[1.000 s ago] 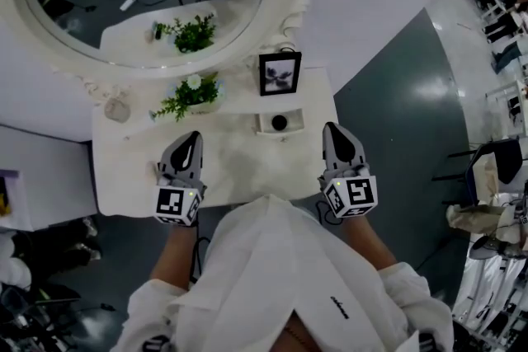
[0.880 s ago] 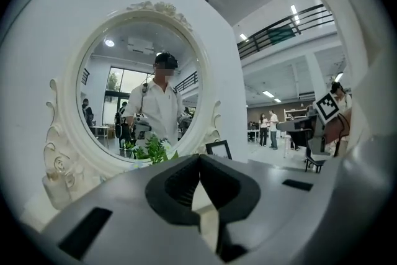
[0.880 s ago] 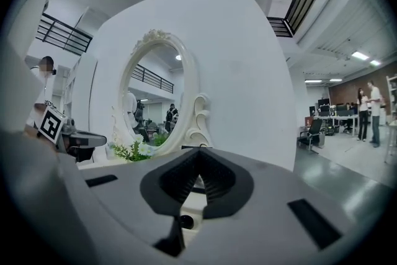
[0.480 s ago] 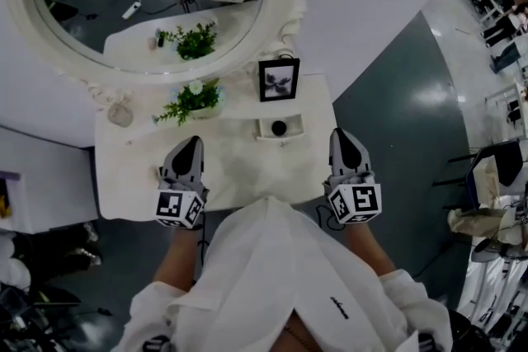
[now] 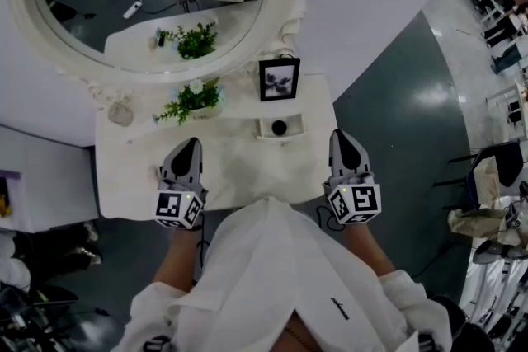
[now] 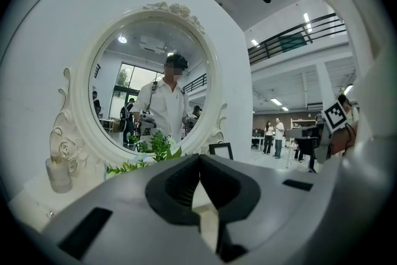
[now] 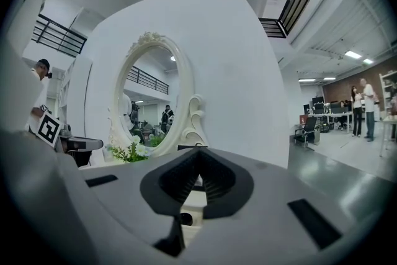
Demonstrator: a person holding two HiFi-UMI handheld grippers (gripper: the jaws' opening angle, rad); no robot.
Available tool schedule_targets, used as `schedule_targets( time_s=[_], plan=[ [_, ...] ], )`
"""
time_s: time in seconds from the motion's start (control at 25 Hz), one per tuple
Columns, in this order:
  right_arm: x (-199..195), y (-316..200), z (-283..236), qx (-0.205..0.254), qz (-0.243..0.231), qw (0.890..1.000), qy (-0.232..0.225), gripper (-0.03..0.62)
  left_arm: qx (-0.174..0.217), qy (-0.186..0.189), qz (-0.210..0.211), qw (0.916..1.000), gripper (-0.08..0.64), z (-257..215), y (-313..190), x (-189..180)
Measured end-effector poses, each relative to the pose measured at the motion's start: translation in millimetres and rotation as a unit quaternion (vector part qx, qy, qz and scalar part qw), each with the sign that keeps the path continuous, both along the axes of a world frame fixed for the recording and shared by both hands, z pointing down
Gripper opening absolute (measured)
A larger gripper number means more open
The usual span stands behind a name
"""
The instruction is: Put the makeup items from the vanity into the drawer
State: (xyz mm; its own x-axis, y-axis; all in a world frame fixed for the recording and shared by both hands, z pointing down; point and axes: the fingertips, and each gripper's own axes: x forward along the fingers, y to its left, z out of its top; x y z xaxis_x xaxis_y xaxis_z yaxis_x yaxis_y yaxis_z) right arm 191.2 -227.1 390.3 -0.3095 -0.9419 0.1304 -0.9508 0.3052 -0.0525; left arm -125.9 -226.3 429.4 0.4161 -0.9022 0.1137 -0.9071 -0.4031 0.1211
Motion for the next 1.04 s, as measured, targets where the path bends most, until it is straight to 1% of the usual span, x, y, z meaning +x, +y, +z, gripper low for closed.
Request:
schedule_targets(
  time_s=[0.56, 1.04],
  plan=[
    [-2, 2, 10, -0.015, -0.001, 1.0, 0.008, 0.017, -0.008, 0.003, 0.013, 0.9999, 0.026, 6, 0, 9],
    [-2, 2, 12, -0.019, -0.004, 1.0, 0.014, 0.017, -0.012, 0.003, 0.02, 0.9997, 0.025, 8, -1, 13]
  ],
)
